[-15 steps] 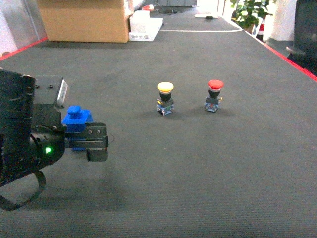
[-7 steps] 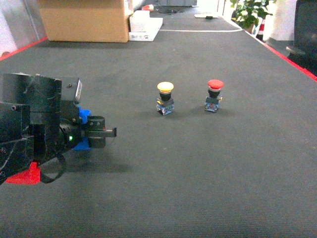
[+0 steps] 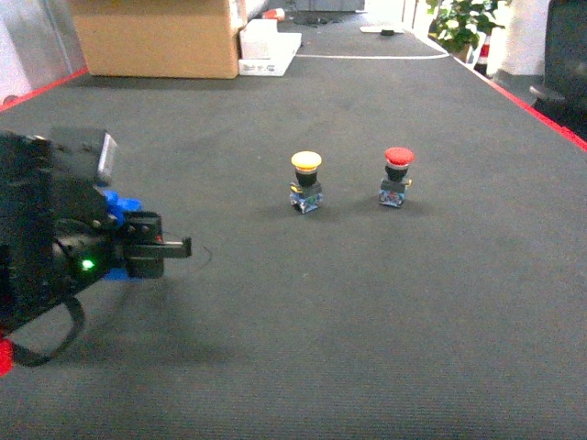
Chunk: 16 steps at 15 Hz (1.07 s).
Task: Pick blue part to blue bin on bottom shelf
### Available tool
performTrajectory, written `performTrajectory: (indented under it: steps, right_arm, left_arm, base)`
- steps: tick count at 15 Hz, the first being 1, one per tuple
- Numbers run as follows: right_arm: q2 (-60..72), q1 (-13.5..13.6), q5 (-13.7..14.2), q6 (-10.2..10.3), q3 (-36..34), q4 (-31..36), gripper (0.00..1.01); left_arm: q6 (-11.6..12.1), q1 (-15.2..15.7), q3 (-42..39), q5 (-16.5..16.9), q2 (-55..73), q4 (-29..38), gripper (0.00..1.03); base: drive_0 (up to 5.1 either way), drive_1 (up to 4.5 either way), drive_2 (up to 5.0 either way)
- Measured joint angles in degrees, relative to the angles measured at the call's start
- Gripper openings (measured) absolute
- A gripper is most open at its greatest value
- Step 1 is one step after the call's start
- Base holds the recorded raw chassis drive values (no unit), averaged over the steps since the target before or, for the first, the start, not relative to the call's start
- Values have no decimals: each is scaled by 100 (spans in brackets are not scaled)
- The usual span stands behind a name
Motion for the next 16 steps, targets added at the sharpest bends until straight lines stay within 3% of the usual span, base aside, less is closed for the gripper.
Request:
performTrajectory:
  steps: [3, 4, 5, 9, 13, 16]
  right_arm:
    - [0, 0, 0, 2, 0, -2, 98]
    - [0, 0, 0, 0, 0, 0, 98]
    - [0, 0, 0, 0, 0, 0, 98]
    - [0, 0, 0, 0, 0, 0, 98]
    - [0, 0, 0, 0, 0, 0, 98]
    - [0, 0, 0, 0, 0, -2, 98]
  left_arm:
    - [17, -35, -966, -140, -1812, -354, 44]
    - [15, -122, -1519, -297, -2990, -828, 44]
    - [-2, -306, -2225, -608, -4776, -1818, 44]
    - [11, -1008, -2599, -1622, -8065, -3886, 44]
    - [2, -1805, -2601, -2494, -9648, -5066, 44]
    - [39, -1703, -2597, -2494, -9687, -5005, 44]
  base:
    - [0, 0, 0]
    - [0, 0, 0]
    - [0, 0, 0]
    - [0, 0, 0]
    - [0, 0, 0]
    - [0, 0, 0]
